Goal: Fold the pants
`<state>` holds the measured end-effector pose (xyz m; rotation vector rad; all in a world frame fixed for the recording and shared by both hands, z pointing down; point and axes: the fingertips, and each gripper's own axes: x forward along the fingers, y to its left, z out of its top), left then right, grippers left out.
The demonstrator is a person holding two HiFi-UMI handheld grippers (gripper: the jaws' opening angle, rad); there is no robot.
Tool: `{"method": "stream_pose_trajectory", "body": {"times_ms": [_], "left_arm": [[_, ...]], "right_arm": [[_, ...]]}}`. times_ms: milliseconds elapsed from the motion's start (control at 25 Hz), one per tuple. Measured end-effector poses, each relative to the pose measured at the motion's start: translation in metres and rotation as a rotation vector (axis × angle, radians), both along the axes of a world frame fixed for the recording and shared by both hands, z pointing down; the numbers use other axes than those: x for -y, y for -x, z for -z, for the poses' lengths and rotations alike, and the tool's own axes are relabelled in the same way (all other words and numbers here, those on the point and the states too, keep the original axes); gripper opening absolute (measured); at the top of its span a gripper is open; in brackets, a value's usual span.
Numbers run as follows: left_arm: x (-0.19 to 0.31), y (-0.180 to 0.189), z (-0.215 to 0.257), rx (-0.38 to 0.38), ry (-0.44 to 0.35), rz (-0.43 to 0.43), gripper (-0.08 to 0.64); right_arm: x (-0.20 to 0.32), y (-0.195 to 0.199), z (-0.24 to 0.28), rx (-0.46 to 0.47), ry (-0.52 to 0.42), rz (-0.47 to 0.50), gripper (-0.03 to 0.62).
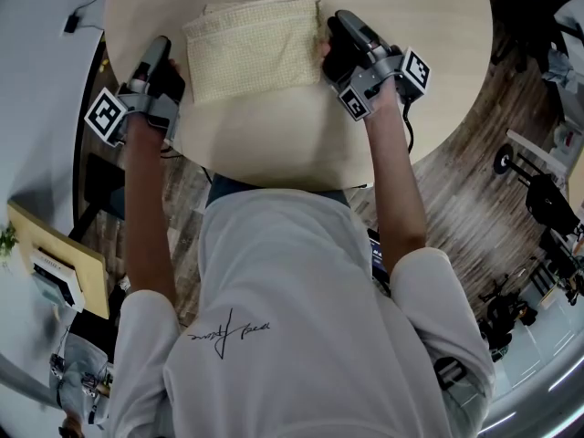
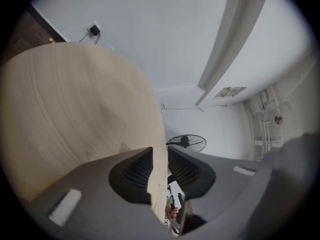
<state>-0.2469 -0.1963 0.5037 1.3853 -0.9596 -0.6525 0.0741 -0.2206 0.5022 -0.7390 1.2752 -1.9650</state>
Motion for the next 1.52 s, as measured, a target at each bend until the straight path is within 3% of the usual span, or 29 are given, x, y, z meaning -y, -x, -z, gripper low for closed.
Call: {"method": "stream_pose_trajectory", "body": {"times_ms": [200, 400, 720, 960, 1200, 1400, 1520], "left_arm": [[-0.009, -0.006, 0.009, 0.107, -0.023, -0.068, 0.099], [-0.046, -0.017, 0.010, 0.184, -0.050, -0.105, 0.064], [-0.044, -0.027, 0.030, 0.325, -0.065, -0.175, 0.057], [-0.044, -0.036, 0.042, 0.373, -0.098, -0.209, 0.057], [-0.055, -0.036, 0.047, 0.409, -0.081, -0.191, 0.057], [-0.067, -0.045, 0.059, 0.425, -0.109, -0.209, 0.057], [-0.073, -0.050, 0.069, 0.444, -0.143, -0.212, 0.057]], "right_arm": [[-0.002, 0.000, 0.018, -0.055, -0.068, 0.041, 0.076], [-0.041, -0.008, 0.020, -0.129, -0.116, 0.086, 0.029], [-0.041, -0.003, 0.035, -0.253, -0.167, 0.153, 0.000], [-0.039, -0.004, 0.046, -0.313, -0.191, 0.154, 0.000], [-0.043, -0.005, 0.058, -0.369, -0.228, 0.157, 0.000], [-0.053, -0.010, 0.078, -0.404, -0.295, 0.167, 0.000], [-0.060, -0.011, 0.089, -0.475, -0.344, 0.193, 0.000]]}}
